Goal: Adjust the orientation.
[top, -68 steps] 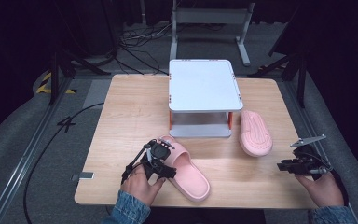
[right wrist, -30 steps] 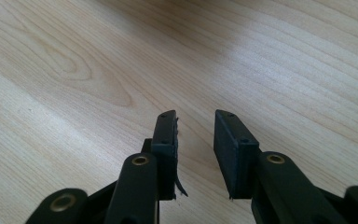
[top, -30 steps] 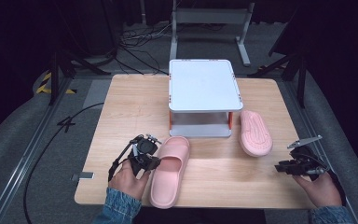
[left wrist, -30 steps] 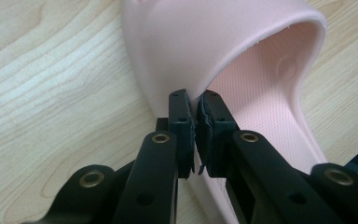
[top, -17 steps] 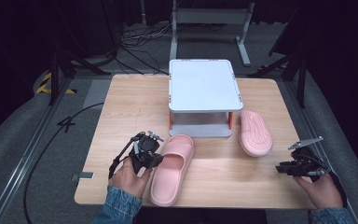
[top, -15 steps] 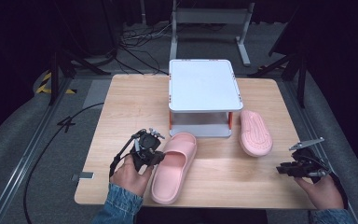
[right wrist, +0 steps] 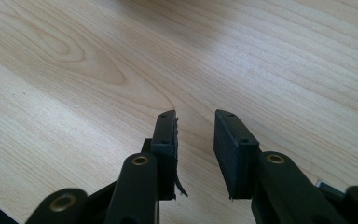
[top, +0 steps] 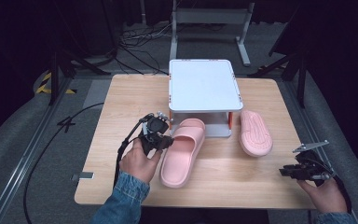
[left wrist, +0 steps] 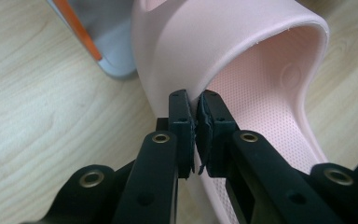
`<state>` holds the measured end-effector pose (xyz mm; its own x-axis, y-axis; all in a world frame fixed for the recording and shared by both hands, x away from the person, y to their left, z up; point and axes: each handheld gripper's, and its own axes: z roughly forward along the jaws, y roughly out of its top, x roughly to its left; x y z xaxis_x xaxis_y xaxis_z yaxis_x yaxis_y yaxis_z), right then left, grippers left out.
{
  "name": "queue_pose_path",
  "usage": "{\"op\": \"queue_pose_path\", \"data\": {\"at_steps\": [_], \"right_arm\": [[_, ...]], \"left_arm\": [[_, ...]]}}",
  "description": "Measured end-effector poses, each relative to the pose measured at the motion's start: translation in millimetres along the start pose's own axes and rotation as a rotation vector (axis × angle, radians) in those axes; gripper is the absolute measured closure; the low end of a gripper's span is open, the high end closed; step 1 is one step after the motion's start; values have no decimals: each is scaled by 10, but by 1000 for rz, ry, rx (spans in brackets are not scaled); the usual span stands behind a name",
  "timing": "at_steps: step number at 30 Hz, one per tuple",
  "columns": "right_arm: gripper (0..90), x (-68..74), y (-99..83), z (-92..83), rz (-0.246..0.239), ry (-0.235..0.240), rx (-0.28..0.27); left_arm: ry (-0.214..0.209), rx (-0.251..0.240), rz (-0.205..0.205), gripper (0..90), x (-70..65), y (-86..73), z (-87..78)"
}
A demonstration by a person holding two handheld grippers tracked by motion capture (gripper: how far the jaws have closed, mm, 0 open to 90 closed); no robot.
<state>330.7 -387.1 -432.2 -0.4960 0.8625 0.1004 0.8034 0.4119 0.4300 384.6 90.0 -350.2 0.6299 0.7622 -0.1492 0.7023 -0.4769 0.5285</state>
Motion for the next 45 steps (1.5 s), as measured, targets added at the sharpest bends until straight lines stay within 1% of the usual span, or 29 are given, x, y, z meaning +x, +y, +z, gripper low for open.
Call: {"op": "queue_pose_path", "data": {"at_steps": [3,5,6,9,10,11,13,14,15,17,18,20,24,25,28,29,30,32,33,34,35,37,38,39,40,45], "right_arm": [[698,-6,-12,-7,5,-2,-4],[698,-15,-14,-10,7,0,-5],[698,-15,-15,-9,8,1,-4],[698,-20,-17,0,7,4,-1],[697,-22,-18,3,8,6,0],[698,-24,-18,2,9,6,0],[697,-25,-21,-3,5,5,-4],[698,-20,-24,-8,3,9,-7],[698,-17,-28,-8,3,9,-7],[697,-19,-31,-3,2,11,-4],[697,-20,-34,2,2,11,-4],[697,-19,-33,4,1,10,1],[697,0,-26,1,-3,9,-2],[697,2,-24,2,-5,8,2],[697,3,-20,20,-9,9,3],[696,4,-18,24,-11,10,6],[696,4,-18,24,-11,10,6],[694,12,-14,23,-14,12,7],[694,16,-12,20,-16,9,6],[694,20,-8,17,-17,9,3],[693,20,-6,14,-18,7,2],[693,20,4,17,-20,9,1],[692,25,15,27,-21,11,1],[691,30,22,30,-21,9,4],[689,33,32,37,-25,12,6],[685,49,77,56,-41,14,6]], "left_arm": [[-3,3,-15,844,23,106,124],[13,2,-14,844,35,150,171],[27,-5,-20,844,41,178,200],[33,-12,-40,844,89,234,251],[26,-15,-51,844,111,250,281],[31,-9,-56,842,131,259,299],[43,-12,-70,841,179,258,320],[42,-16,-93,840,197,252,328],[52,-22,-95,839,221,246,335],[51,-28,-109,838,257,232,350],[40,-31,-113,839,276,226,371],[41,-23,-109,838,281,213,423],[53,-7,-123,836,297,186,517],[52,-5,-130,835,301,177,524],[55,-2,-132,835,293,160,540],[54,1,-123,830,291,157,543],[54,1,-123,825,291,157,543],[45,9,-117,821,267,141,566],[32,16,-118,816,256,130,575],[28,20,-123,811,250,125,580],[22,26,-117,807,250,117,587],[14,26,-128,795,249,98,587],[11,26,-127,769,254,94,582],[-7,23,-134,744,254,88,572],[-11,19,-135,720,249,79,557],[-1,19,-126,625,184,50,456]]}}
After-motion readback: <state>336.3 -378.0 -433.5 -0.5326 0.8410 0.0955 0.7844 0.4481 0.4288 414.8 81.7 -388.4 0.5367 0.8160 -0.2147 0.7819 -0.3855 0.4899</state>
